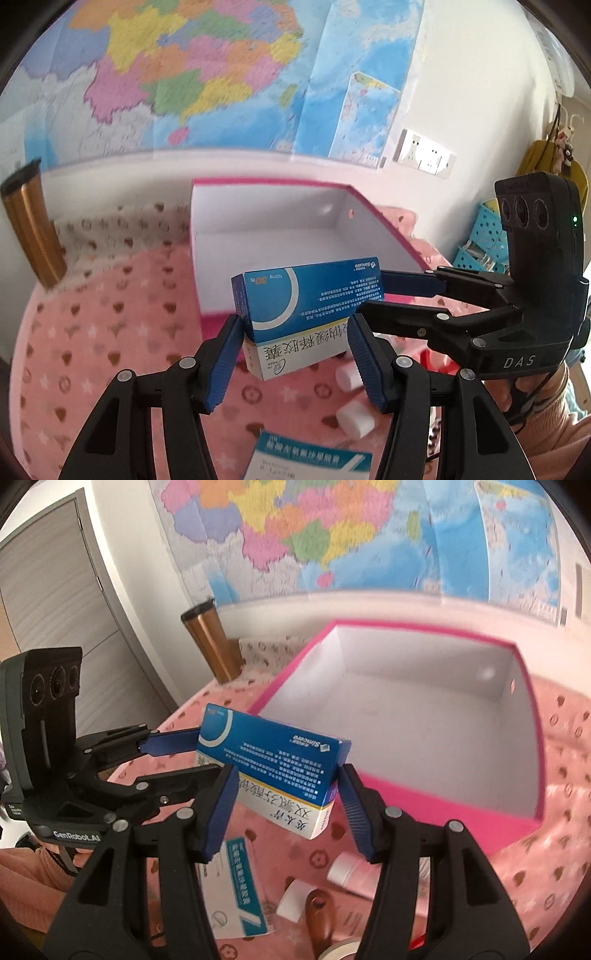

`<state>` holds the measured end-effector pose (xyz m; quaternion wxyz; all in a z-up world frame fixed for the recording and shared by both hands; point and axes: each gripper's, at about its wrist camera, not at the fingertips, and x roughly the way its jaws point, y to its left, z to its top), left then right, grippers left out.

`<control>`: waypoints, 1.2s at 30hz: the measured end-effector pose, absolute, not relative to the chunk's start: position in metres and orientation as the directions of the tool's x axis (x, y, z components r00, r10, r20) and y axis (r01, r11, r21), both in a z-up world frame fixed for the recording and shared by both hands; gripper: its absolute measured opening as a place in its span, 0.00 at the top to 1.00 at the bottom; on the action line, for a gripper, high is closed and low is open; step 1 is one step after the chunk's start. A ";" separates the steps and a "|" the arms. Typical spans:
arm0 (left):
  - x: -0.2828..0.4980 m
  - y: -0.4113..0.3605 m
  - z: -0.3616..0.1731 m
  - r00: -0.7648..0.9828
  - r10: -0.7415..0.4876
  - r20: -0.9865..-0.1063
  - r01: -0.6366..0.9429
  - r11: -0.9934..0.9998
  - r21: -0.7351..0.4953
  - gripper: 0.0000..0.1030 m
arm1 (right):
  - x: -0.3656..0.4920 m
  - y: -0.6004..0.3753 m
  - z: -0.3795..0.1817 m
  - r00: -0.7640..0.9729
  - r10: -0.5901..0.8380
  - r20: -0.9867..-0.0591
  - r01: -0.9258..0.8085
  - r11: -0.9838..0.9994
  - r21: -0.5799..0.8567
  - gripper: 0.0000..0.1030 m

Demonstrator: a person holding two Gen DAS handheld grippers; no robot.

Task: Organize rigid objects
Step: 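Lift the medicine box into the pink box and open the right gripper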

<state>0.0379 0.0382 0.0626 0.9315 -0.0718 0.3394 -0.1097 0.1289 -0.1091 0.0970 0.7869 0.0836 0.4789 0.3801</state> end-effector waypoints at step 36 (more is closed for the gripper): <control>0.153 0.047 0.026 0.630 -0.076 -0.773 -0.010 0.994 -0.105 0.47 | 0.241 -0.076 -0.008 0.032 0.588 -0.808 -0.314 0.774 0.550 0.44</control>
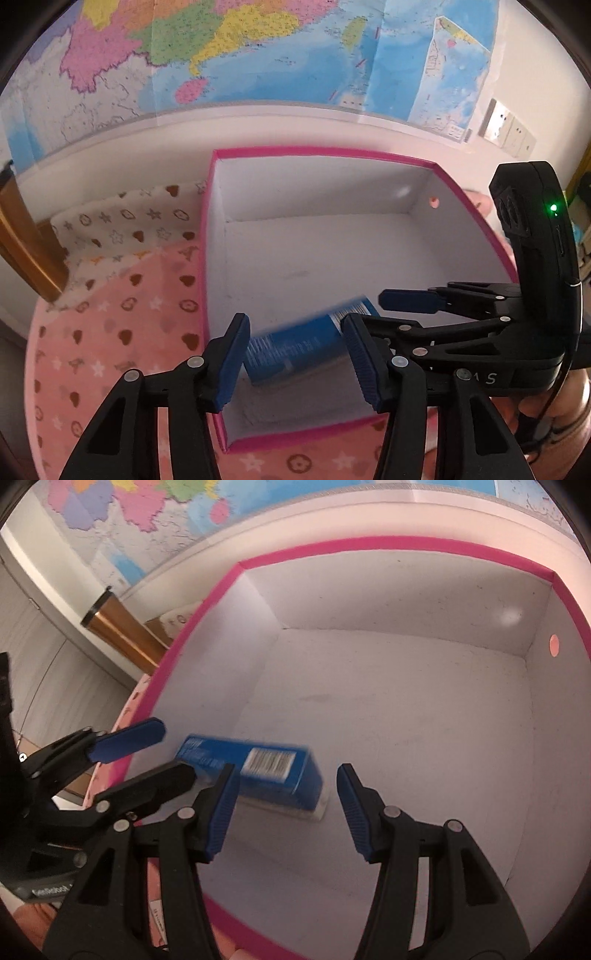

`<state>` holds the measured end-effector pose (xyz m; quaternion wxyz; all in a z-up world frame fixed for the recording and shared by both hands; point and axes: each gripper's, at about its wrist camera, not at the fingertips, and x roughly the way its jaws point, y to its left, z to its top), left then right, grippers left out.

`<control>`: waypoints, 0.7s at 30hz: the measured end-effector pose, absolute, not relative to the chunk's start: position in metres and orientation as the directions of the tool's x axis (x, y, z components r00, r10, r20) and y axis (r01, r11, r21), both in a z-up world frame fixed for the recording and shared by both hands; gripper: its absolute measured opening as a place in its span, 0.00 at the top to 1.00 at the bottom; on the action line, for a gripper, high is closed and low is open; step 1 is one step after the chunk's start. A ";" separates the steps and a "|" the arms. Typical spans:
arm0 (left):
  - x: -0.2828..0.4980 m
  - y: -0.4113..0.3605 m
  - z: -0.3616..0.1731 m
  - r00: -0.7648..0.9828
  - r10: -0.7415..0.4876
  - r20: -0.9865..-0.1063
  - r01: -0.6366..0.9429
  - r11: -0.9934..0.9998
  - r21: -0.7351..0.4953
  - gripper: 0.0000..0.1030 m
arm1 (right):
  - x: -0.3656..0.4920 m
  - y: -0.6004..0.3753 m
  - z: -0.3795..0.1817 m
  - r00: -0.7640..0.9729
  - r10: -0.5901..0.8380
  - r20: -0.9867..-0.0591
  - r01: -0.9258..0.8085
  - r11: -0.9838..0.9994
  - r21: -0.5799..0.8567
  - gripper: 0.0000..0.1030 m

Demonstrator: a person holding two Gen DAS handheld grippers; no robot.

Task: Organize rigid objects
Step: 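Lift the medicine box into the pink box and open the right gripper, then move the right gripper back and grasp the white tape roll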

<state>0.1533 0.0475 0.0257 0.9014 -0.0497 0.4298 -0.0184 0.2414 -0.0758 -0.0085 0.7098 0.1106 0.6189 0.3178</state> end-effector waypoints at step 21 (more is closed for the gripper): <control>0.084 0.041 0.056 0.787 -0.166 -0.595 0.113 0.986 -0.126 0.35 | 0.186 -0.129 0.052 0.203 0.668 -0.716 -0.414 0.721 0.555 0.44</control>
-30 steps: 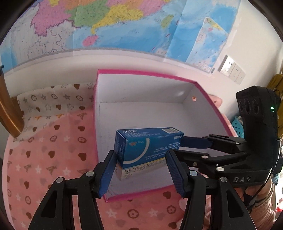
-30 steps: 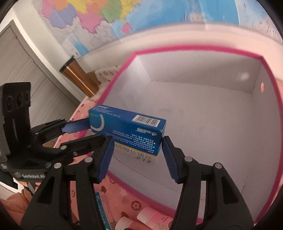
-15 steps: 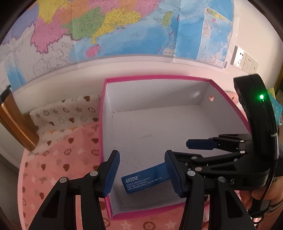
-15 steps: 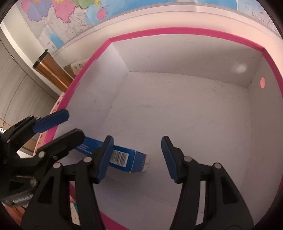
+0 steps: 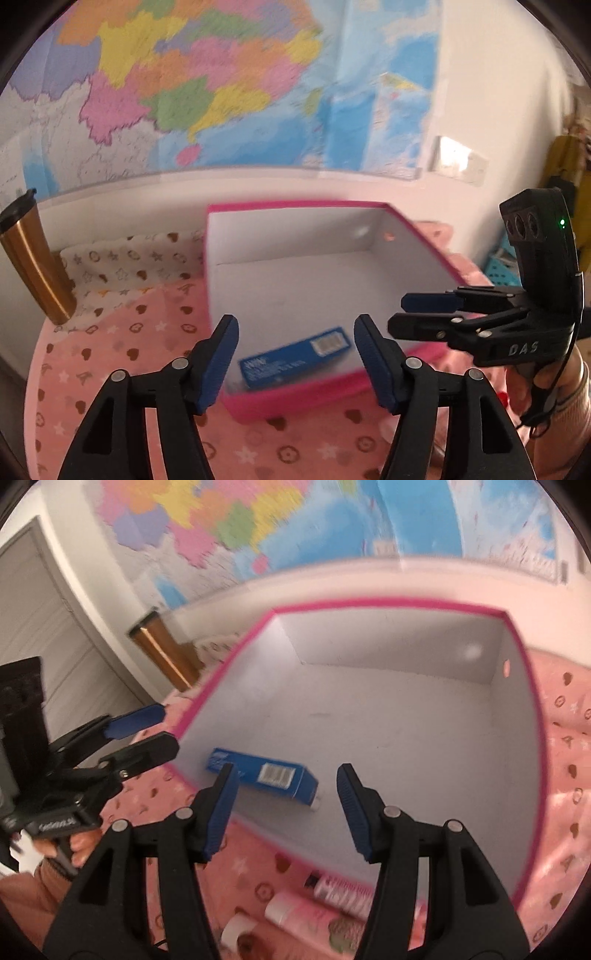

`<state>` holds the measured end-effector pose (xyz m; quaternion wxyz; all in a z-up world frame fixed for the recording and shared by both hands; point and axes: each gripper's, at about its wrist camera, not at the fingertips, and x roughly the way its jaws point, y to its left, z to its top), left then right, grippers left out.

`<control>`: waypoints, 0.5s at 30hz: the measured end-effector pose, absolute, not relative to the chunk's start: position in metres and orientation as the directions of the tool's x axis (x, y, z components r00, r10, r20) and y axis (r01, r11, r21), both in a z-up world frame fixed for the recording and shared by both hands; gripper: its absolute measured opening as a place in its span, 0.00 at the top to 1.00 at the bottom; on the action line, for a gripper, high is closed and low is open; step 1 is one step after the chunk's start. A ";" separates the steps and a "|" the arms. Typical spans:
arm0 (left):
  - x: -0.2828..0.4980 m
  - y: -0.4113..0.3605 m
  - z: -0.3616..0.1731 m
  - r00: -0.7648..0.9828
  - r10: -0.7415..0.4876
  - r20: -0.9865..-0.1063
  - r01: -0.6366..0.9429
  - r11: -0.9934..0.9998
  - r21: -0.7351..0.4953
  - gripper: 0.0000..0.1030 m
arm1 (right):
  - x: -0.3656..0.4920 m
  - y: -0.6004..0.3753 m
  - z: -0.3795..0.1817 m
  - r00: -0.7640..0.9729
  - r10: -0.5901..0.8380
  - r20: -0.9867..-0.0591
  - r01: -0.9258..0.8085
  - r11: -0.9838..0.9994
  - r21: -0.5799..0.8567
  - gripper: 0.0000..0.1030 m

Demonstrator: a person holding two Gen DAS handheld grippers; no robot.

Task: Organize rigid objects
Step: 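Move the right gripper back and grasp the white tape roll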

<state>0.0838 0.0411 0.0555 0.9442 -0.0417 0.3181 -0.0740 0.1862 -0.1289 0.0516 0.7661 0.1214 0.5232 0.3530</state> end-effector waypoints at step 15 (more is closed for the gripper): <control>0.023 -0.019 0.010 0.659 -0.388 -0.645 0.309 0.921 -0.238 0.33 | 0.073 -0.194 0.053 0.213 0.613 -0.760 -0.449 0.753 0.481 0.44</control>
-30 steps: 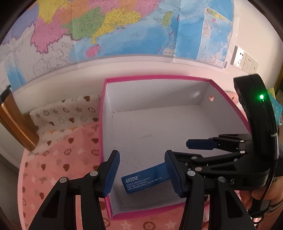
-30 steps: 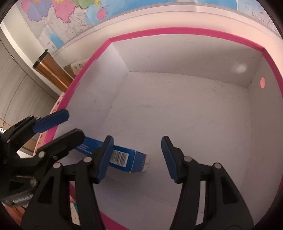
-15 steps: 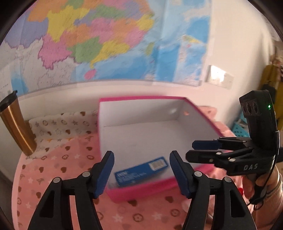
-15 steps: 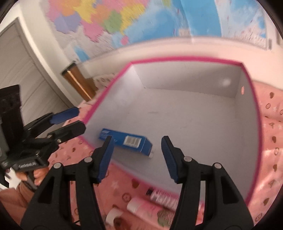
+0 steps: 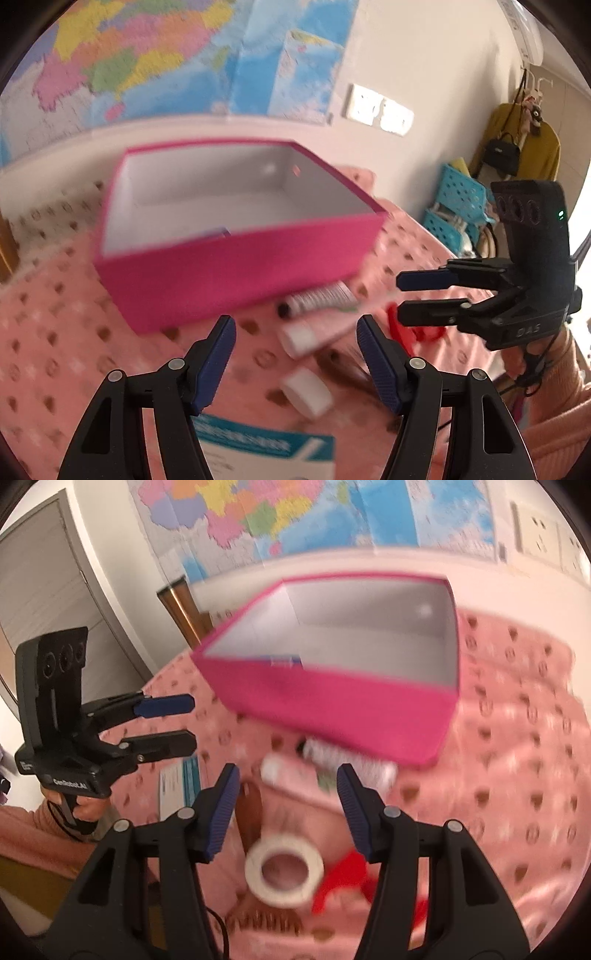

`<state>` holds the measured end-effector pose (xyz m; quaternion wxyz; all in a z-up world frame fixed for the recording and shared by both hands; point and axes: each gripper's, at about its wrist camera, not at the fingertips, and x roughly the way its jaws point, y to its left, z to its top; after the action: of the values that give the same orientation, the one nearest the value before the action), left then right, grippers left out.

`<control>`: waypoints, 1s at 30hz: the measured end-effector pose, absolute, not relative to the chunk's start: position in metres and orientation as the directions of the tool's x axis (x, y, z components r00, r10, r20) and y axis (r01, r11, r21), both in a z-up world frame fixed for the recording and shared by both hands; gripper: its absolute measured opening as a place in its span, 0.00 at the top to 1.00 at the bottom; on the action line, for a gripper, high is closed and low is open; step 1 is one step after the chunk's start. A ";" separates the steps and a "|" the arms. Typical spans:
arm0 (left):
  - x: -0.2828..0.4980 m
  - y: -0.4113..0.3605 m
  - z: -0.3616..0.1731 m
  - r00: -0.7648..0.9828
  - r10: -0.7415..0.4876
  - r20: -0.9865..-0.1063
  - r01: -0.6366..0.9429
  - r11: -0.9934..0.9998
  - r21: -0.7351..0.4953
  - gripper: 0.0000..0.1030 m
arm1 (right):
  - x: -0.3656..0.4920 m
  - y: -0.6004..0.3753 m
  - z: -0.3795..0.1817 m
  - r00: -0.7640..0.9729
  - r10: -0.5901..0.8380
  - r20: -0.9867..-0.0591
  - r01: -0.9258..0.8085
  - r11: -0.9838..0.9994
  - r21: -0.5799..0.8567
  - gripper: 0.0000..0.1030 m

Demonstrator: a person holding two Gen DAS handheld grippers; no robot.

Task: Organize rigid objects
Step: 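Move the right gripper back and grasp the white tape roll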

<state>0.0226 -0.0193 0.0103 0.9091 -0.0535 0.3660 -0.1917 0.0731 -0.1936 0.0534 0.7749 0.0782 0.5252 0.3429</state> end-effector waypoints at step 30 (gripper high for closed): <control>0.000 -0.078 -0.030 0.483 -0.475 -0.735 0.420 0.863 -0.282 0.47 | 0.039 -0.170 0.010 0.152 0.483 -0.862 -0.584 0.748 0.315 0.70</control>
<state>-0.0001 -0.0779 -0.0298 0.8606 -0.0317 0.4368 -0.2599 0.0386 -0.1696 0.0099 0.7577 -0.0464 0.5475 0.3522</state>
